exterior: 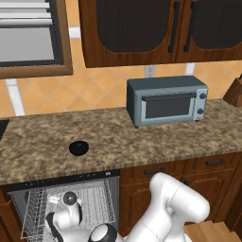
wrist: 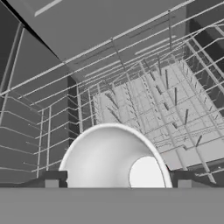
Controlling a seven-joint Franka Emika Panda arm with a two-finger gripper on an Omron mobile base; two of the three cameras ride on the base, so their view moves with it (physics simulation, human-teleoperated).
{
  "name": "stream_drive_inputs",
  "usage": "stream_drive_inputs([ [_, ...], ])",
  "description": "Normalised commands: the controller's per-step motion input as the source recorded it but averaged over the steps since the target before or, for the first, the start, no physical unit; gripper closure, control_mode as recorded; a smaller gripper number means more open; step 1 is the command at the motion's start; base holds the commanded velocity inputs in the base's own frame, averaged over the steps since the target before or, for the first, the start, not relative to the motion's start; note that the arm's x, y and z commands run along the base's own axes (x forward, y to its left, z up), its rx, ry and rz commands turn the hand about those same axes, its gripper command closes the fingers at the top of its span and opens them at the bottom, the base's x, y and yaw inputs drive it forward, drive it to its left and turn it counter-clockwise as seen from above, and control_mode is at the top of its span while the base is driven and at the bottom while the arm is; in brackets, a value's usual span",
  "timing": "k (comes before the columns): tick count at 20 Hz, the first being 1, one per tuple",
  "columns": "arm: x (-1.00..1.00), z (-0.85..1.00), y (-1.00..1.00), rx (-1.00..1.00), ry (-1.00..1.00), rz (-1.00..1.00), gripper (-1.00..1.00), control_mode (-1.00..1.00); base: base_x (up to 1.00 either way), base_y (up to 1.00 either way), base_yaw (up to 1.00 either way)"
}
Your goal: Pick up the cup and bowl from the counter, place them in the dishwasher, and close the dishwasher door.
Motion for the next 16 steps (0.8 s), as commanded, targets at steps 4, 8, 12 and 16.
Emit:
stream_drive_inputs([
  [4, -0.18, 0.0, 0.41, -0.05, -0.18, 0.0, -1.0, -1.0, 0.0, 0.0, 0.0],
  [8, -0.28, 0.34, 0.31, -0.01, -0.06, 0.0, -1.0, -1.0, 0.0, 0.0, 0.0],
  [12, -0.48, 0.81, 0.0, 0.0, 0.02, 0.0, -1.0, -1.0, 0.0, 0.0, 0.0],
  [16, -0.55, 0.85, -0.02, 0.0, 0.12, 0.0, -1.0, -1.0, 0.0, 0.0, 0.0],
])
